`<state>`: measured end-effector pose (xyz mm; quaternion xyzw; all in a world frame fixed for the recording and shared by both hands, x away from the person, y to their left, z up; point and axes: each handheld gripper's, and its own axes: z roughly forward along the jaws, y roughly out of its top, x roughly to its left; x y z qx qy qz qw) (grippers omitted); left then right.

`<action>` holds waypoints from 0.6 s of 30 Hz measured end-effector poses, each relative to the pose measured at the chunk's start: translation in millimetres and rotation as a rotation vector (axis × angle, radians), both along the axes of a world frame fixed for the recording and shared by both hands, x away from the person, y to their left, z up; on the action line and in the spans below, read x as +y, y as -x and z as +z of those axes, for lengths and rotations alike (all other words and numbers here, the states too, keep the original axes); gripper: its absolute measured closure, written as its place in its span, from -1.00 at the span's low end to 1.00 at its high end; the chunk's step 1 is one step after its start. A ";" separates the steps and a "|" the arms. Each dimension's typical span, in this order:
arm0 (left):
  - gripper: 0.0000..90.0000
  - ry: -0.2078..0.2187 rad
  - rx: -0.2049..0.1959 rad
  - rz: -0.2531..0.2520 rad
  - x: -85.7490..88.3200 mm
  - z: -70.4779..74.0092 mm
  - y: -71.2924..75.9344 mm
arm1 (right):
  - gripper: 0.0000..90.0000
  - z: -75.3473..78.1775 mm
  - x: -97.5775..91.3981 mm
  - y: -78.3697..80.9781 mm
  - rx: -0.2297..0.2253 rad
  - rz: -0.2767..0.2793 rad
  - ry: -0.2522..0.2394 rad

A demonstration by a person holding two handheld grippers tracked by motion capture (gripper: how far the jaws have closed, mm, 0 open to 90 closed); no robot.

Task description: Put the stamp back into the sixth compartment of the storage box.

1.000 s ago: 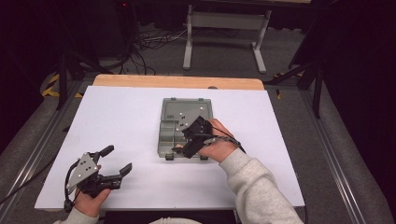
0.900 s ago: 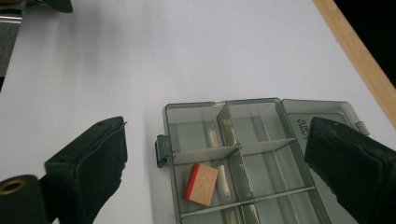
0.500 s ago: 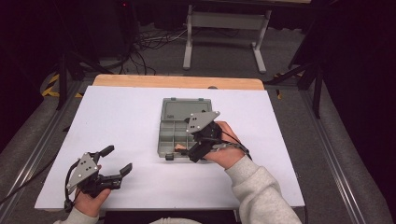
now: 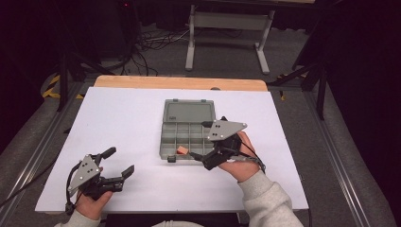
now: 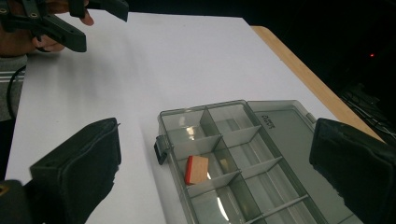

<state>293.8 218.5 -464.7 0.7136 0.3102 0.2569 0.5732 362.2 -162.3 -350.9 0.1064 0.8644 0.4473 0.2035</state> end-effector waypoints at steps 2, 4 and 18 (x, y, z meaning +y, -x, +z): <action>-0.73 -0.002 0.001 0.001 0.0 0.1 0.1 | -0.94 -1.6 -4.5 2.6 -0.001 -0.009 -0.015; -0.73 -0.003 0.001 0.001 -0.1 0.0 0.1 | -0.94 -4.0 -10.6 5.6 -0.002 -0.024 -0.033; -0.73 0.005 0.002 0.000 0.0 -0.2 -0.1 | -0.95 -27.7 -49.6 23.4 -0.004 -0.114 -0.168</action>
